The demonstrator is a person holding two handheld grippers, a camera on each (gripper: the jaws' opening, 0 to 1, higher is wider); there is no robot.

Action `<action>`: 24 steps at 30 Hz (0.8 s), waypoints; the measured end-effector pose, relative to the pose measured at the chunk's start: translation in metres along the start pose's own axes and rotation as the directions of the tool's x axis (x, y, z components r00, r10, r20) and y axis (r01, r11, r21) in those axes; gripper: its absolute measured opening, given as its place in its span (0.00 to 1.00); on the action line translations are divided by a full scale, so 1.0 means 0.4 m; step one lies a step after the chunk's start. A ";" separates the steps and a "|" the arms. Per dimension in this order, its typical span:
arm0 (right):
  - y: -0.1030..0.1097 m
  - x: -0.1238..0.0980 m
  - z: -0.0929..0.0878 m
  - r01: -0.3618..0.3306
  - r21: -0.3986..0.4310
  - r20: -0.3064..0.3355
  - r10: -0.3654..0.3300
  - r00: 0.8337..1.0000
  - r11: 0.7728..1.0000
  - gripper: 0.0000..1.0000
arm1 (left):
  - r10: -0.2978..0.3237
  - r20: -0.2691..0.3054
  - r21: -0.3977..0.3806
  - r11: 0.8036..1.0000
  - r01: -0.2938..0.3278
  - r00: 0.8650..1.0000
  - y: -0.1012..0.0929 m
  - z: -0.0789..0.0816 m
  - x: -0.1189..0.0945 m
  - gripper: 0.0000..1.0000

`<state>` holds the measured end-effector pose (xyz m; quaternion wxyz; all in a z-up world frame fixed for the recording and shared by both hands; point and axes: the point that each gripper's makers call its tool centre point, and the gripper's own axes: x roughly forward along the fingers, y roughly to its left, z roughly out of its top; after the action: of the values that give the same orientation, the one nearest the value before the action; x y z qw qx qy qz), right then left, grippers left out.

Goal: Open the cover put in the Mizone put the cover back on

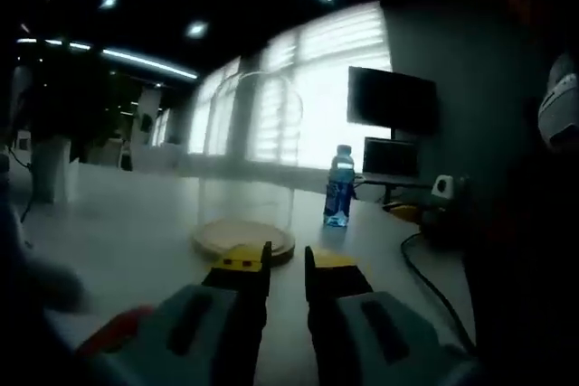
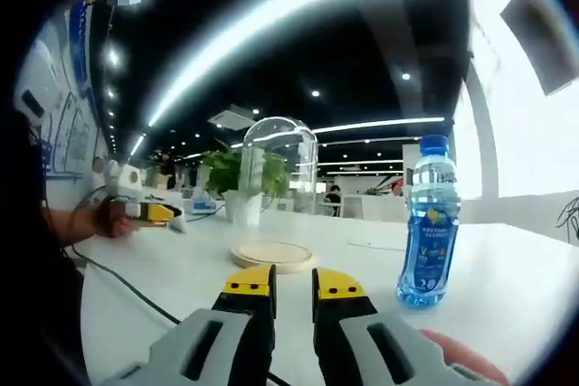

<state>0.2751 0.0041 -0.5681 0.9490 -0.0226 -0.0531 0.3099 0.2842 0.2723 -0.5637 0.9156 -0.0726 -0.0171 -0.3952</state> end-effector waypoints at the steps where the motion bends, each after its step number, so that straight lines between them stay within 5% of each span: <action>1: 0.001 0.000 -0.001 -0.002 -0.001 -0.002 0.002 1.000 1.000 0.11 | 0.006 0.002 0.001 1.000 -0.006 1.000 0.003 0.001 -0.001 0.12; 13: 0.004 0.001 -0.004 -0.013 0.003 -0.006 0.013 1.000 1.000 0.11 | 0.031 0.003 -0.025 0.999 -0.031 0.999 0.017 -0.002 0.002 0.09; 24: 0.001 0.002 -0.009 -0.016 0.011 -0.014 0.016 1.000 1.000 0.11 | 0.005 -0.054 0.062 0.998 -0.002 0.999 -0.011 -0.029 0.012 0.09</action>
<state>0.2759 0.0048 -0.5716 0.9469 -0.0200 -0.0447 0.3177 0.2841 0.2642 -0.5744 0.9182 -0.0336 -0.0044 -0.3946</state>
